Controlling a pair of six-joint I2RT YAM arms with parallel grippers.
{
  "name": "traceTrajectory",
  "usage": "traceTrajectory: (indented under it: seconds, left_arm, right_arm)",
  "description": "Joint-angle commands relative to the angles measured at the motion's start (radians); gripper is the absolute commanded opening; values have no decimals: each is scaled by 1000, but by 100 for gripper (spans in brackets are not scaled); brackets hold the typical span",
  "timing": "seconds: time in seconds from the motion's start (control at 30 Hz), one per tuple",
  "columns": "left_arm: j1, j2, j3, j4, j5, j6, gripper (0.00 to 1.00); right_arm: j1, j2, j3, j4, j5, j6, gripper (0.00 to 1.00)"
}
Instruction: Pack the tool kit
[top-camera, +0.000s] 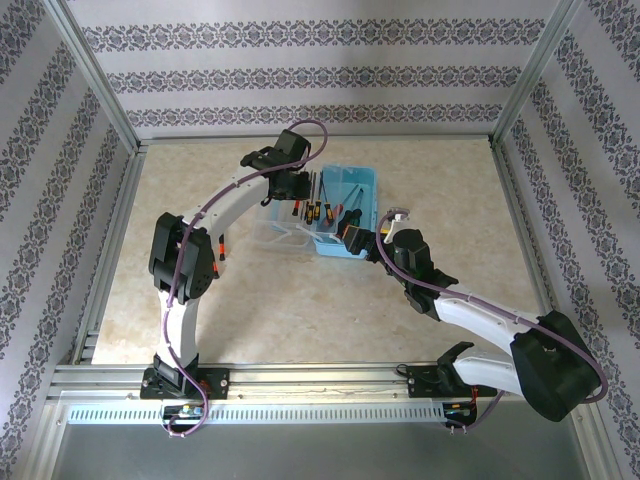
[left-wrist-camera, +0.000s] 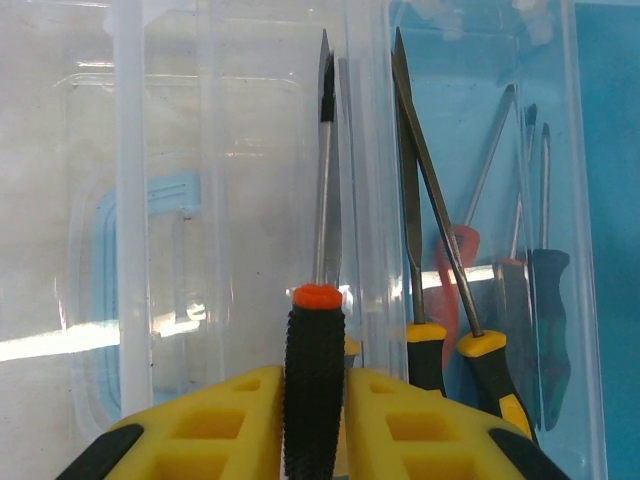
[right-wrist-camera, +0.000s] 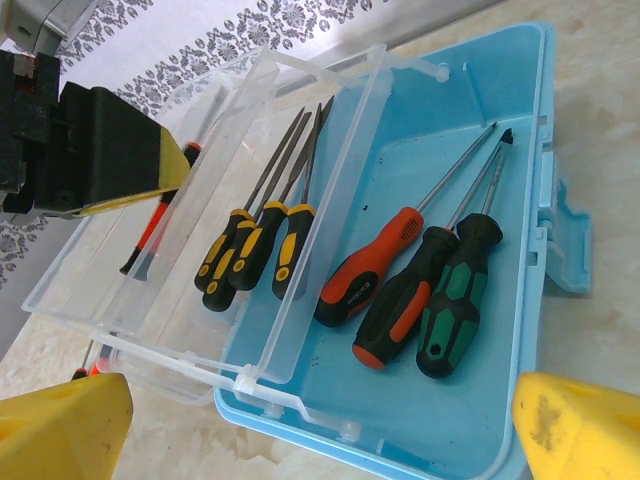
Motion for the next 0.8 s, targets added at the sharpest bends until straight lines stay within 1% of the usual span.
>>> traceTrajectory:
  seconds: [0.0, 0.27, 0.33, 0.47, 0.53, 0.63, 0.77]
  left_arm:
    - [-16, 13, 14, -32, 37, -11, 24]
    - [-16, -18, 59, -65, 67, -10, 34]
    - [-17, -50, 65, -67, 59, -3, 39]
    - [-16, -135, 57, -66, 23, 16, 54]
    - [-15, -178, 48, -68, 0, 27, 59]
    - [-15, -261, -11, -50, -50, 35, 68]
    - [-15, -420, -219, 50, -114, 18, 81]
  right_arm:
    - [-8, -5, -3, 23, -35, 9, 97]
    - [-8, -9, -4, 23, -39, 6, 97]
    - [-8, -10, -4, 22, -38, 6, 97]
    - [-8, -13, -4, 21, -42, 5, 97]
    - [-8, -13, -5, 21, -40, 3, 97]
    - [-8, -12, -3, 22, -42, 3, 96]
    - [-8, -15, -6, 22, -42, 2, 96]
